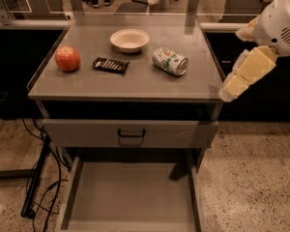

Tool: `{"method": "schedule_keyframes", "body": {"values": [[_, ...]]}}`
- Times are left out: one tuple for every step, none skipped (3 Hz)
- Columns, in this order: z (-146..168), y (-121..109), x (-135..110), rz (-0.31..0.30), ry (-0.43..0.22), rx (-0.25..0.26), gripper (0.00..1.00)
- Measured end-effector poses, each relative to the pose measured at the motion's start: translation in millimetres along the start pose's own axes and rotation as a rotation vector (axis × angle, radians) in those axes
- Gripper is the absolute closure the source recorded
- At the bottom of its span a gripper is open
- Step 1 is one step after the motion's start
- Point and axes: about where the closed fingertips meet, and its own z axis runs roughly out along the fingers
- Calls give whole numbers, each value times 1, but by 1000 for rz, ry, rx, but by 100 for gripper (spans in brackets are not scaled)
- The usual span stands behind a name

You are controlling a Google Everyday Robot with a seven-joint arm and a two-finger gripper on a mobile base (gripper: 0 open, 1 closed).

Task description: Place 7up can into middle drawer

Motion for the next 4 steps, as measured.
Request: {"method": "schedule_keyframes", "body": {"values": [[1,-1,-1,-2,-1,0,0],[24,-22,-26,-6,-40,14,0],[51,-48,-42,35,-101,53,0],[74,-75,-55,112,-177,138,0]]}}
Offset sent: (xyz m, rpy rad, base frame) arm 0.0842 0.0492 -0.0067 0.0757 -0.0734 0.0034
